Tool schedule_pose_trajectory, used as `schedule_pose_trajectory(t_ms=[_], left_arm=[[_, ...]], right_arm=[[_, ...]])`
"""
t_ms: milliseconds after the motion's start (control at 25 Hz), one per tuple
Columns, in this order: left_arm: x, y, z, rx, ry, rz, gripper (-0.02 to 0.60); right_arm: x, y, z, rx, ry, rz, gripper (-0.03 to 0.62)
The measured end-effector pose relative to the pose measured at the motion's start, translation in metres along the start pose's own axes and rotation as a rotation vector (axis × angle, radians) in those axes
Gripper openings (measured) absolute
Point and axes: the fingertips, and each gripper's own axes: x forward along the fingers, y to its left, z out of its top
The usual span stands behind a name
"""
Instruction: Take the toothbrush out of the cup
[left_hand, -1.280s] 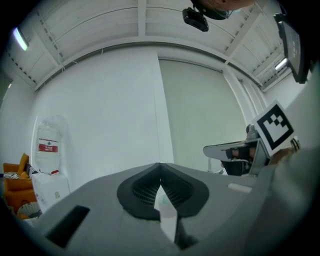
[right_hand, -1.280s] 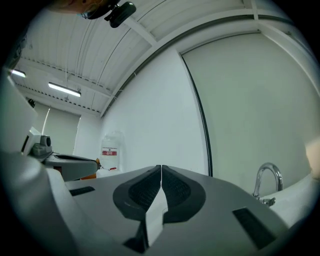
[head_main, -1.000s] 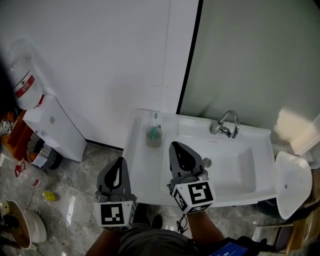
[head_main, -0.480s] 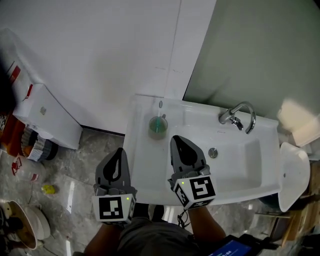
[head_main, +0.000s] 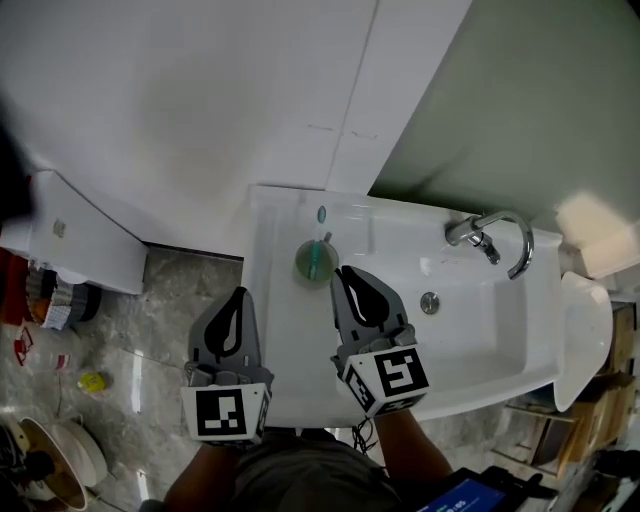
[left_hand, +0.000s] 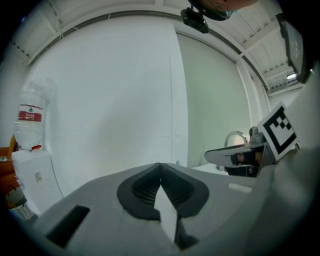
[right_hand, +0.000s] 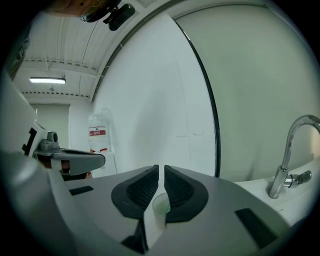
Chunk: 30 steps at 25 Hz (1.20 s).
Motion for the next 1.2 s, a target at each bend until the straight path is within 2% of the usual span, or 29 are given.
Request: schedule_pose_trajectory(t_ms=[200, 240, 320, 360, 640, 920, 1200], left_arm=[[0.029, 0.015, -0.016, 0.006, 0.044, -0.003, 0.014], [0.035, 0.018, -0.019, 0.005, 0.051, -0.001, 0.014], [0.046, 0.022, -0.025, 0.0, 0.063, -0.004, 0.014], [0.052, 0.022, -0.028, -0.003, 0.068, -0.007, 0.014], [0.078, 0.037, -0.046, -0.029, 0.106, -0.001, 0.014], [0.089, 0.052, -0.062, -0.051, 0.143, 0.014, 0.014], [0.1, 0.063, -0.071, -0.066, 0.165, 0.017, 0.014]], right_arm=[[0.032, -0.006, -0.011, 0.005, 0.045, 0.012, 0.021], [0.037, -0.008, -0.014, 0.01, 0.056, 0.011, 0.039], [0.048, -0.013, -0.021, 0.019, 0.086, 0.013, 0.142], [0.053, -0.016, -0.024, 0.022, 0.097, 0.013, 0.149], [0.085, -0.028, -0.037, 0.03, 0.148, 0.003, 0.15], [0.107, -0.038, -0.054, 0.067, 0.223, -0.033, 0.149], [0.124, -0.041, -0.066, 0.075, 0.27, -0.034, 0.149]])
